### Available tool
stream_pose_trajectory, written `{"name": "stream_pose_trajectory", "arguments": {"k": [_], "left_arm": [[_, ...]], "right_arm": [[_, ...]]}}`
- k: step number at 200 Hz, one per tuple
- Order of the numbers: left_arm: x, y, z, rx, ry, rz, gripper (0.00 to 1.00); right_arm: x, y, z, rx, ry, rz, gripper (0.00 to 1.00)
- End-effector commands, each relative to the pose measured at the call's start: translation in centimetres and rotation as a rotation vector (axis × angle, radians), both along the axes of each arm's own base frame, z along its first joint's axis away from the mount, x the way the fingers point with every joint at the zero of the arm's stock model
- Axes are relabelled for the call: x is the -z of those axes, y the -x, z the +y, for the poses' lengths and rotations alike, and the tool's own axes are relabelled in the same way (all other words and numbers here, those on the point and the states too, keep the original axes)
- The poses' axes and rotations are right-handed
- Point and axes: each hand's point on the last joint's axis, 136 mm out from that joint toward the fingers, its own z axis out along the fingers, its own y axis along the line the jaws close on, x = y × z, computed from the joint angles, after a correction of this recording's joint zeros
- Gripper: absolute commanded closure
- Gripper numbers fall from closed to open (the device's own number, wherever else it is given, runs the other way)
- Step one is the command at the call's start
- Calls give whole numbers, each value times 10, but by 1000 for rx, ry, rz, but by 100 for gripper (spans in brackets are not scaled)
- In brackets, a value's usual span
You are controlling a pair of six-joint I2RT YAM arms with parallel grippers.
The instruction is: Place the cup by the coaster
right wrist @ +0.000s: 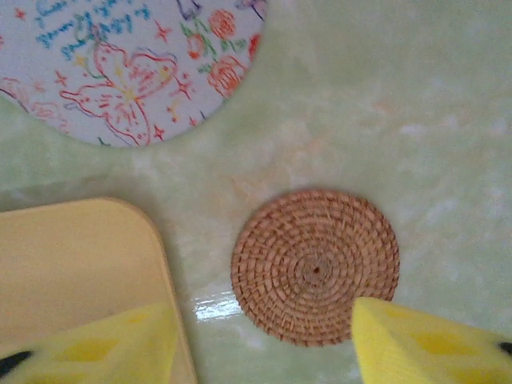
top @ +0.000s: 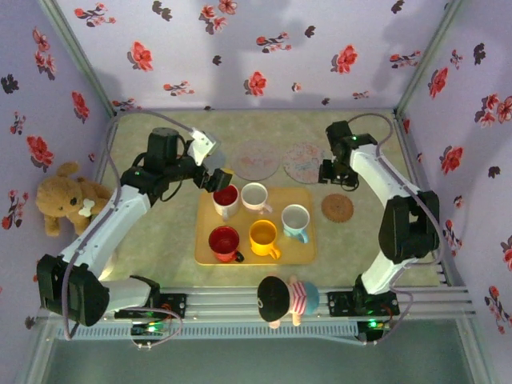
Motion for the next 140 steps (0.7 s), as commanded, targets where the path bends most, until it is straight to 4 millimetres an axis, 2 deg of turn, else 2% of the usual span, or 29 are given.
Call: {"name": "stream_pose_trajectory", "arguments": {"k": [1,45,61,99,140], "left_arm": [[-7,13,-7,51,4,-22,0],[1,27,-25,114,26,-11,0],[5,27,-29,120,36,-5,0],[11,28,-36,137,38,10,0],[15,28,-37,138,35,20,0]], "right_arm": [[7,10,-6,52,-3,-4,49],[32,21,-10,115,-36,26,70],[39,19,-13,134,-28,31,77],[60,13,-25,187,-5,69,99],[80,8,-34,230,9,109,100]]}}
